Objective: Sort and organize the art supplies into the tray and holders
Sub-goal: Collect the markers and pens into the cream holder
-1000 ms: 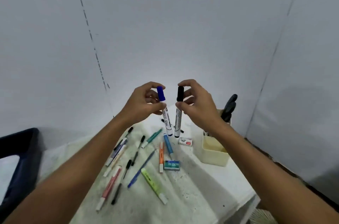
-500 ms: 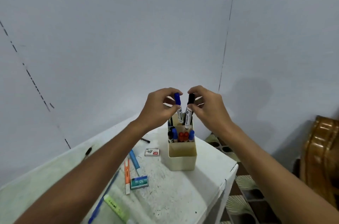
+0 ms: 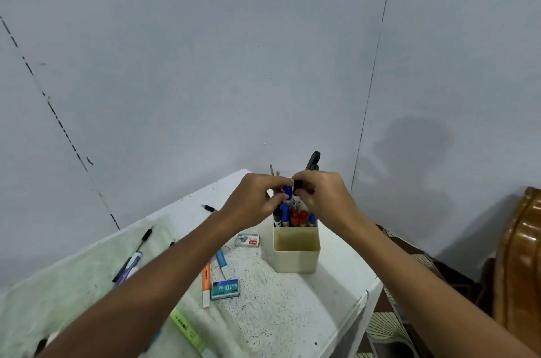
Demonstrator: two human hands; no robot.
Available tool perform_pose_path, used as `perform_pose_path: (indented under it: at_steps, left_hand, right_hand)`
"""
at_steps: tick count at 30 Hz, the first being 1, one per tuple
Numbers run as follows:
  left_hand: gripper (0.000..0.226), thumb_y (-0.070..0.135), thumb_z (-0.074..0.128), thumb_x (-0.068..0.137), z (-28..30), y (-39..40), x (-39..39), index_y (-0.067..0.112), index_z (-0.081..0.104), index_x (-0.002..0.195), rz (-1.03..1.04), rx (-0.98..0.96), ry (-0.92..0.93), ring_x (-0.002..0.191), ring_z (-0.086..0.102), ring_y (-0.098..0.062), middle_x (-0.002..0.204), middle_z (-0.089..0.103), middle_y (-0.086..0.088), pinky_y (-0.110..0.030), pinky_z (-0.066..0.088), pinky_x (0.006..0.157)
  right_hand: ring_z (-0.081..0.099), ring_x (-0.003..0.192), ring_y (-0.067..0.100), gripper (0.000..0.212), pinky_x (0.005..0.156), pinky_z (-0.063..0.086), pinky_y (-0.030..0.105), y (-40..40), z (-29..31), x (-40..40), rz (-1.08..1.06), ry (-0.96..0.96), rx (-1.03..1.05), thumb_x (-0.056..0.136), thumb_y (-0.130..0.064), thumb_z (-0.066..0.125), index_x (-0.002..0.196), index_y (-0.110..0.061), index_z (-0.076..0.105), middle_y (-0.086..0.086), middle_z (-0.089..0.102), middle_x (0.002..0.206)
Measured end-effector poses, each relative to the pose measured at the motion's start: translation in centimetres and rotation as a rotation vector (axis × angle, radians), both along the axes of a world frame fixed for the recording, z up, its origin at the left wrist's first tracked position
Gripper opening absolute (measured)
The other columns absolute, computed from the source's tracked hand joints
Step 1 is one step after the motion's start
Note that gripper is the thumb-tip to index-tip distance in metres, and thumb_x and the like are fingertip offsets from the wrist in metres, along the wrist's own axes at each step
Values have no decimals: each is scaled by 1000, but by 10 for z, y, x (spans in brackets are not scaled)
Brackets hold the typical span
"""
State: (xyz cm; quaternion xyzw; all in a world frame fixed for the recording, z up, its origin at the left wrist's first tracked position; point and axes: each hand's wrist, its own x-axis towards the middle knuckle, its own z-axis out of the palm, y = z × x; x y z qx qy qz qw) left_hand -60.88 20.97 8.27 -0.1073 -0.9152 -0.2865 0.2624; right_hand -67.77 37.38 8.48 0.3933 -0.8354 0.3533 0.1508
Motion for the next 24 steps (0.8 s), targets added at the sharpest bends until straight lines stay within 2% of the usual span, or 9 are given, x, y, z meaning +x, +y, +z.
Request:
perform_pose_path:
  at_steps: [3,5,7,9,13,18,20,22,24]
  left_hand:
    - [27,8,70,83,-1,1,2,14,72,109,25,-66,-2,69,56,13,90,72,5,0,38,68]
    - [27,10,69,85,-2,1,1,17,72,111,50,-120,-8,73,60,3,91,74,-1,-5,37,71]
    - [27,13,66,88,-4,2,1,16,71,114,84,-160,-34,82,65,-16,95,73,-6,-16,39,75]
    - [27,14,63,90,-5,2,0,15,69,116,106,-170,-63,87,64,-22,98,72,-8,-19,38,77]
    - [28,14,59,92,-3,3,-2,18,68,118,108,-189,-119,89,61,-22,99,69,-9,-23,41,75]
    - [27,12,55,94,-2,5,-2,14,68,118,88,-245,-186,98,58,-19,107,71,-5,-28,45,82]
    - [27,12,52,95,0,6,-3,13,68,118,93,-262,-217,99,58,-19,108,69,-5,-30,46,84]
    - [30,12,49,96,1,6,-3,13,67,120,106,-257,-262,98,56,-19,107,63,-5,-31,47,84]
    - [33,12,47,95,-1,6,-2,15,64,124,118,-241,-311,95,54,-18,105,54,-3,-33,47,83]
  right_hand:
    - [69,86,21,23,83,55,34,-2,-3,-1,14,-10,33,87,-4,62,105,-11,73,6,75,95]
    - [68,82,22,22,80,56,35,-2,-5,-2,30,-45,68,88,-3,59,101,-12,74,6,74,89]
    - [67,80,22,22,79,55,37,-3,-5,-5,36,-80,108,89,-3,56,96,-12,75,6,73,84]
    - [66,80,21,22,79,54,37,-2,-5,-8,38,-109,128,88,-3,56,94,-12,75,5,73,83]
    - [64,82,20,22,79,55,36,-1,-5,-10,29,-153,148,89,-5,56,95,-14,75,6,72,85]
    - [64,90,22,19,83,54,34,-1,-10,-10,5,-169,191,90,-9,60,101,-14,75,8,72,94]
    - [64,89,24,20,78,53,33,-3,-11,-9,-13,-140,219,91,-12,59,103,-17,75,9,71,93]
    - [63,86,24,24,68,46,28,-4,-12,-8,-47,-86,276,92,-14,55,105,-20,74,7,71,93]
    - [60,83,23,29,64,40,27,-4,-12,-6,-63,-70,325,92,-11,50,107,-21,74,6,71,92]
